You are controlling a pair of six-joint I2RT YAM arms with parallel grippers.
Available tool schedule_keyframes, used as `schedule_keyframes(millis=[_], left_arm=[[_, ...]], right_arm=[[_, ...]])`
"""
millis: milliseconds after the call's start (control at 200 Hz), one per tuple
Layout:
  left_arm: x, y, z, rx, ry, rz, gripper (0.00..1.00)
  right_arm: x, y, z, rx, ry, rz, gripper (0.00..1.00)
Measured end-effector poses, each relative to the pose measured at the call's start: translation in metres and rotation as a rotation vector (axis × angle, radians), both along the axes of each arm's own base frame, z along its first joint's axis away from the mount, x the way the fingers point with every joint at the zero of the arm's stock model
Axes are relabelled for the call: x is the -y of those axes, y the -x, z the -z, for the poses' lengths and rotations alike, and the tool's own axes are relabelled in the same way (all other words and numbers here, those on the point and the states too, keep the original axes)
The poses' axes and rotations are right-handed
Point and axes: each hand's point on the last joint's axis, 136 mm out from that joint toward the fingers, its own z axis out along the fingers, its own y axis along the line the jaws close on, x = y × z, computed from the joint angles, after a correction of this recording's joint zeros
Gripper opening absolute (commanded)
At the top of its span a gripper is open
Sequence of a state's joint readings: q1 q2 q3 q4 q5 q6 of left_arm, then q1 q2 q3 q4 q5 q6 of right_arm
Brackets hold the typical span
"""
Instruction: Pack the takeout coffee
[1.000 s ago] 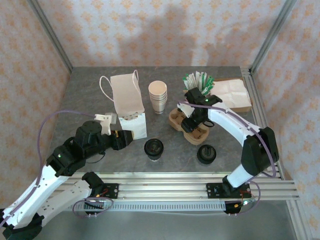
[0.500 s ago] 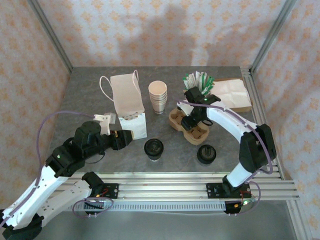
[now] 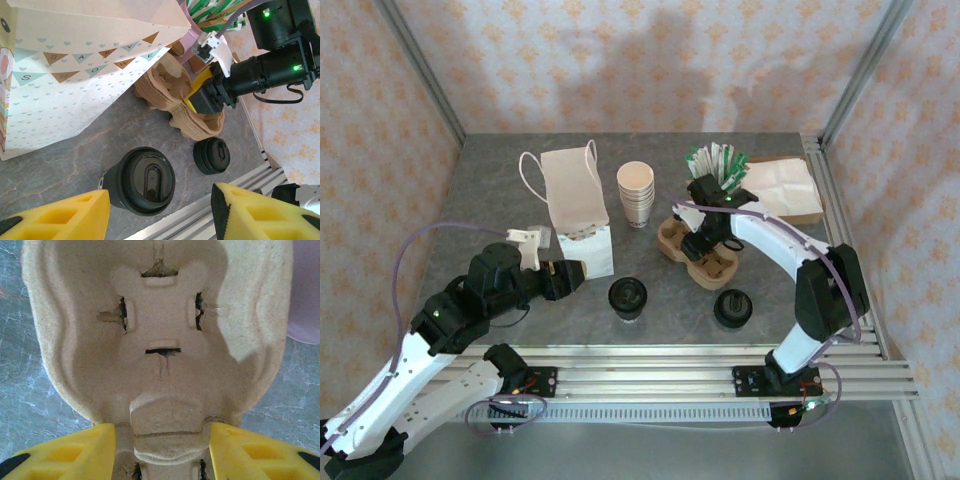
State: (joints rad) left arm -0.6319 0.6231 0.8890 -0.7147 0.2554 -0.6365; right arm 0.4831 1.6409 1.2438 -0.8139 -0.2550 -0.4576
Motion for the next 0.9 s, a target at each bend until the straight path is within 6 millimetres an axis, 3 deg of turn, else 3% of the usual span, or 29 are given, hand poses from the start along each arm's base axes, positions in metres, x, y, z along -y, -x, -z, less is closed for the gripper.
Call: schedule_keyframes(millis=[901], left_arm=[[-0.0002,0.0013,0.0024,-0.015,0.014,-0.008,0.56]], right_arm=[[0.0018,-0.0057,0.0038,-0.01,-0.002,0.009,0.53]])
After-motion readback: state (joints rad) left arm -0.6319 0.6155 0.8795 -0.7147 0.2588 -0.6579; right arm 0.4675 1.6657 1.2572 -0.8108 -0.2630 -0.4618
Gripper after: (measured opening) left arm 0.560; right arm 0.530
